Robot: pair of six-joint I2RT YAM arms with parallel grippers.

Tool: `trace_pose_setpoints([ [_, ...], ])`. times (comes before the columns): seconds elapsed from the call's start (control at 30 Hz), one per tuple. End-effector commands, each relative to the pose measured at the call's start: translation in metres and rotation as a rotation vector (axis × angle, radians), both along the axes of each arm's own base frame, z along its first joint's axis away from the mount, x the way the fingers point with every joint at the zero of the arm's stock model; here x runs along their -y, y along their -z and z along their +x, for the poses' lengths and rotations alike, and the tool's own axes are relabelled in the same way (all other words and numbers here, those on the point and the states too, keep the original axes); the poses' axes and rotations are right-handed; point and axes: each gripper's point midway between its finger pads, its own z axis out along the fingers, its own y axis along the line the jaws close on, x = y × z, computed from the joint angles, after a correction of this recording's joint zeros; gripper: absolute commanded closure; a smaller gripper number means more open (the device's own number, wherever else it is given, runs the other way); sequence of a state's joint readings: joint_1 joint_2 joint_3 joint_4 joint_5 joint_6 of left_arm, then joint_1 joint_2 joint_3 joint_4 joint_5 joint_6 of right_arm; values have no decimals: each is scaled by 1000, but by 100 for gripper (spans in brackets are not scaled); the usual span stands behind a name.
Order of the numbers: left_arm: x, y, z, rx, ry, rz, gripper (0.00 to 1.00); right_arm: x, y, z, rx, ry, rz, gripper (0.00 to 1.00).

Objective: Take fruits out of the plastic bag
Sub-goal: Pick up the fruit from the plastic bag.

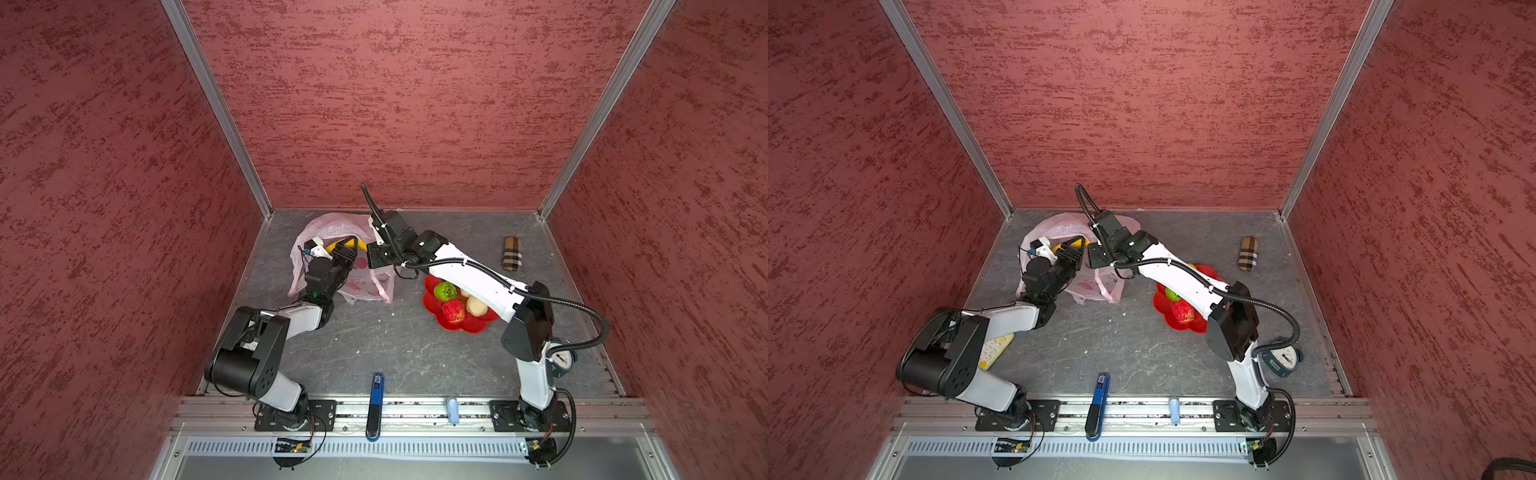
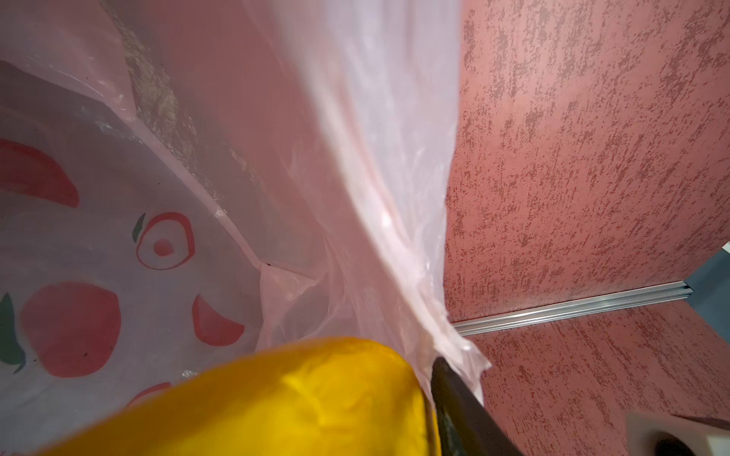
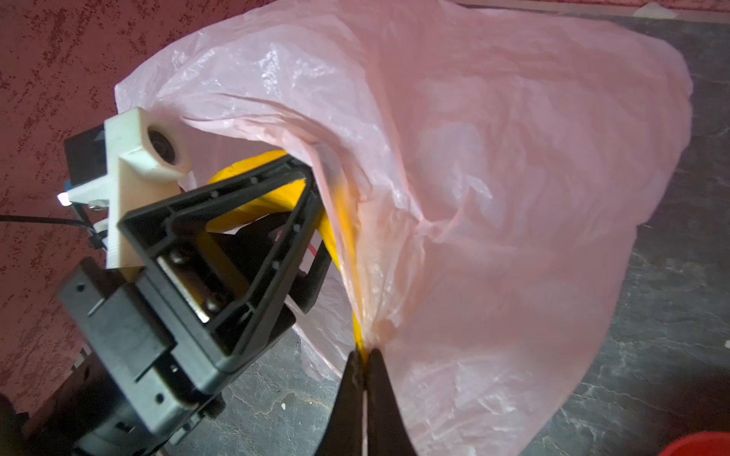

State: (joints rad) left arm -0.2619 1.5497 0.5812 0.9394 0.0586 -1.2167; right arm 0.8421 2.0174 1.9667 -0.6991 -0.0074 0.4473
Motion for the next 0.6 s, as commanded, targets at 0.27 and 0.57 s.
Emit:
trace_pose_setpoints([
  [0.27,3,-18,14,72,9,-75,56,-6,-18,-5,17,5,66,97],
  [0.57,2,-21,12,81,10,-81,83,-1,-19,-3,29,30,59,84],
])
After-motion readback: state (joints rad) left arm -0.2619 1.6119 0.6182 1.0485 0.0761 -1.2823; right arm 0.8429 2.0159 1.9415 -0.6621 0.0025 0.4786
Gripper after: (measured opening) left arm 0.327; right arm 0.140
